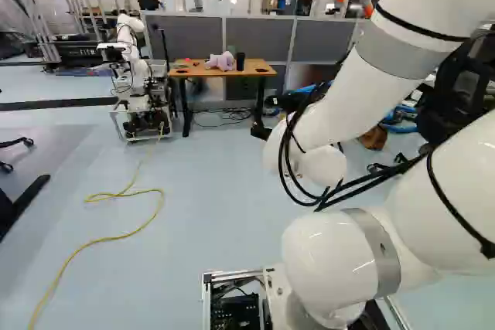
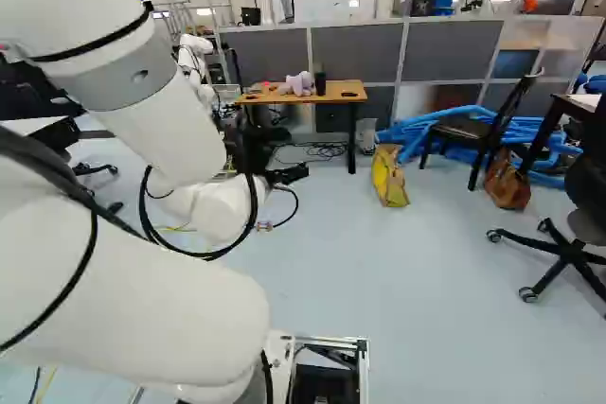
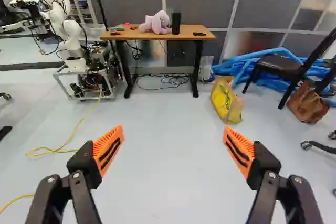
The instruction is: Pick up the bag on the ground and place it on the table
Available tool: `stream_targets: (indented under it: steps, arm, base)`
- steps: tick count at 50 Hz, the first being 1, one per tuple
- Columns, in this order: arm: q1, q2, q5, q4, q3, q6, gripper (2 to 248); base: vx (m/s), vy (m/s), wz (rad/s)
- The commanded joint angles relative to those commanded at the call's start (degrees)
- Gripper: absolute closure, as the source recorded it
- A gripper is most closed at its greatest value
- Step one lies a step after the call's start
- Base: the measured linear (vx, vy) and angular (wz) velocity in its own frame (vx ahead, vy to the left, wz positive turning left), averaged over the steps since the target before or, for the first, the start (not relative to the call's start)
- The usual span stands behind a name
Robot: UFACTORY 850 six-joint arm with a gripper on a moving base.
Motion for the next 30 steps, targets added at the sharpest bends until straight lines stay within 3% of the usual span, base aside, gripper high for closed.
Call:
stream_targets:
  steps: [30]
  arm:
    - [0.0,0.0,0.0,0.0,0.0,0.0,3]
  base:
    - [0.07,0.002,0.001]
